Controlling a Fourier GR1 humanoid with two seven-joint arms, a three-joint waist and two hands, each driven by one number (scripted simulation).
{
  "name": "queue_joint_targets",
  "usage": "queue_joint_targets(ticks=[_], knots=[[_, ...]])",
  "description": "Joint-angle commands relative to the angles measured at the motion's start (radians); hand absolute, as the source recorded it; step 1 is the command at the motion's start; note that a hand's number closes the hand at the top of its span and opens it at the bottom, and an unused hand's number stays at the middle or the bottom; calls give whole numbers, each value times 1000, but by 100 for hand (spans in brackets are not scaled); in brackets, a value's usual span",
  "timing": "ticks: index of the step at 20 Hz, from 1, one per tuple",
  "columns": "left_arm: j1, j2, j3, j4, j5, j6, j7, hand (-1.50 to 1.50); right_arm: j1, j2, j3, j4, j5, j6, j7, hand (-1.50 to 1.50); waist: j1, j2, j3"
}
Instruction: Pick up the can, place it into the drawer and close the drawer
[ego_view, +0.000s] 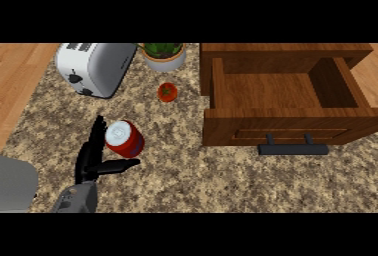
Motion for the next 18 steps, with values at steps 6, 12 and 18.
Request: queue_joint_targets(ticks=[6, 12, 18], knots=[[-111, 10, 3, 153, 21, -2, -65, -150, -13, 31, 21, -41, 34, -12, 46, -150, 3, -1, 0], [-248, 60, 38, 419, 8, -62, -202, -150, -27, -8, -11, -104, 1, -9, 118, -150, -10, 2, -1], [-323, 12, 15, 503, -11, -93, -247, 150, -74, -4, -18, 10, 13, -4, 50, -150, -12, 5, -1]])
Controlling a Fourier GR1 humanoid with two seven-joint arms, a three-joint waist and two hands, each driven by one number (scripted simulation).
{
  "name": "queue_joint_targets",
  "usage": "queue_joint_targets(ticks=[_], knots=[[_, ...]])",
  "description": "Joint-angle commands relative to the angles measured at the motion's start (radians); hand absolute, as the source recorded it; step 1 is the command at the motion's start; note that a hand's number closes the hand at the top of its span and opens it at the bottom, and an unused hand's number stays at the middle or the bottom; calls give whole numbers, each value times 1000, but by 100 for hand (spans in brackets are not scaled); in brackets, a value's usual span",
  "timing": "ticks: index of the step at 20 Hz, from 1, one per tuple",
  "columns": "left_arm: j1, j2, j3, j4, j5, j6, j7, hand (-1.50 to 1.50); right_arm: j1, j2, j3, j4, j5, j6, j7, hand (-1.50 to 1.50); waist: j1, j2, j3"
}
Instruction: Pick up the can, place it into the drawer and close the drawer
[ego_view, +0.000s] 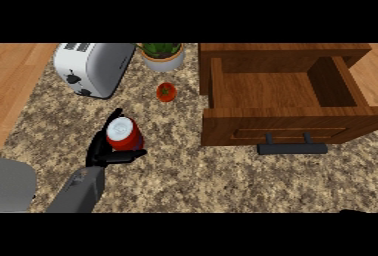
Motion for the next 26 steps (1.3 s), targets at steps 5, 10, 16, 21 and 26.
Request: queue_joint_targets(ticks=[5, 10, 16, 21, 26], knots=[[-100, -25, -3, 73, 11, -89, -6, 150, -56, -23, -3, -26, 11, -23, 64, -150, 1, 0, 0], [-135, -52, 2, 98, 14, -72, -45, 150, 31, 27, 14, -28, 38, 4, -25, -150, -3, 0, 0], [-166, -47, 37, 93, 49, -30, -47, 150, -59, -20, -16, -42, 11, -24, 69, -150, 1, 0, 0], [-171, -54, 54, 45, 84, 6, -34, 150, 4, 16, 14, -43, 55, -5, 5, -150, 5, -3, 0], [-211, -97, 3, -79, 84, 44, 112, 150, -106, -35, -48, 37, 30, -33, 21, -150, 12, -4, 1]])
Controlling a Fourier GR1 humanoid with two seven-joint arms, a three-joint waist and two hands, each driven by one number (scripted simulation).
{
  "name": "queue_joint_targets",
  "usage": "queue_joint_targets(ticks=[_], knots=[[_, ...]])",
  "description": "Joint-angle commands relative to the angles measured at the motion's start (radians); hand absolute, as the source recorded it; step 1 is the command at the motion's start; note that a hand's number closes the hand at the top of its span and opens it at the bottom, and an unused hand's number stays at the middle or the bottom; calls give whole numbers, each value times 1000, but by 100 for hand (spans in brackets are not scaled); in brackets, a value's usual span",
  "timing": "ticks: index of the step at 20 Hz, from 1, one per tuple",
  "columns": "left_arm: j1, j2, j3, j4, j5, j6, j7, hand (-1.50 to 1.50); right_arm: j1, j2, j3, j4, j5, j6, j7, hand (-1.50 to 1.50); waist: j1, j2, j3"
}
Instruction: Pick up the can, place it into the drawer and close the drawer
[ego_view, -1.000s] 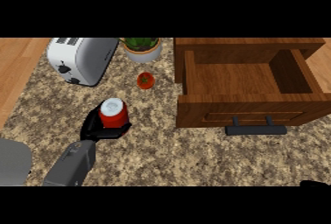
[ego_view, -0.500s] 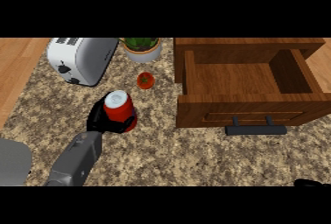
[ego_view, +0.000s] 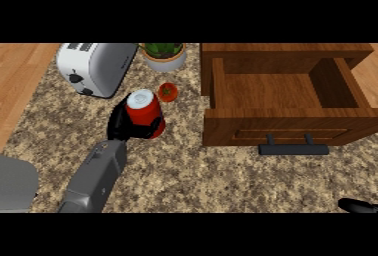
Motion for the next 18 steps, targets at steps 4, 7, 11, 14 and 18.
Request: queue_joint_targets(ticks=[4, 7, 11, 14, 18], knots=[[-50, -46, -109, -213, 19, 82, 196, 150, 60, 9, -15, -68, -12, 12, 7, -150, 9, -9, 1], [-79, -34, -130, -274, -10, 89, 254, 150, 34, -5, -13, -58, 11, 3, 29, -150, 4, -4, 1], [-149, -47, -191, -387, 46, 150, 425, 150, 32, 34, 42, -61, 57, -18, 24, -150, 4, -4, 0], [-177, -47, -251, -479, 99, 206, 517, 150, 6, 3, 12, -45, 21, -2, 28, -150, 1, -4, 0], [-258, -47, -300, -606, 87, 291, 697, 150, -56, -50, -50, 15, -31, 1, 51, -150, 6, -5, 1]])
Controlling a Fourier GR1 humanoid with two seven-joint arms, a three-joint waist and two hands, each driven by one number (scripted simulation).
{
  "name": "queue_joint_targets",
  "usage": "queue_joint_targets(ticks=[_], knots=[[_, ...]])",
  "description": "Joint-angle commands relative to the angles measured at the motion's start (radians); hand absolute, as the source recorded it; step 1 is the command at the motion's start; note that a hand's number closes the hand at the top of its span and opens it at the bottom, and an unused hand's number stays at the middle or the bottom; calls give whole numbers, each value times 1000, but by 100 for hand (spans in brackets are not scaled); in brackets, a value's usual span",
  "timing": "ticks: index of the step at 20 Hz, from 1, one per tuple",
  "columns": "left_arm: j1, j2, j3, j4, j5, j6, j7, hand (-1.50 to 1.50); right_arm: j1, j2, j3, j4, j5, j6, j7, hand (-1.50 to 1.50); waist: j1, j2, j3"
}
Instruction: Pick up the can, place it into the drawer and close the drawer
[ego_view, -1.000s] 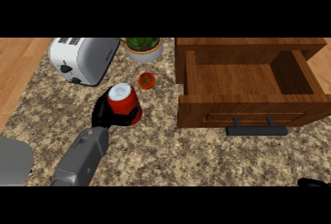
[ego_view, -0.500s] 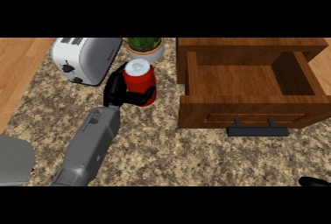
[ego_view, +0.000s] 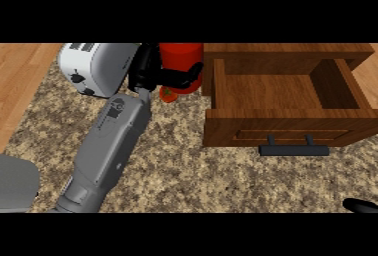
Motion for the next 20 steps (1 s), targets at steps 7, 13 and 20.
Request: queue_joint_targets(ticks=[7, 13, 20], knots=[[-311, 9, -23, 38, -13, 132, 232, 150, -30, -7, -1, -31, 1, -19, 38, -150, -18, 7, 0], [-427, -1, -101, 137, 65, 203, 240, 150, -64, -25, -19, 20, -13, -19, 37, -150, -24, 9, 0], [-582, -1, -187, 326, 143, 272, 207, 150, -75, -14, 14, -2, -2, -25, 54, -150, -54, 15, 1]])
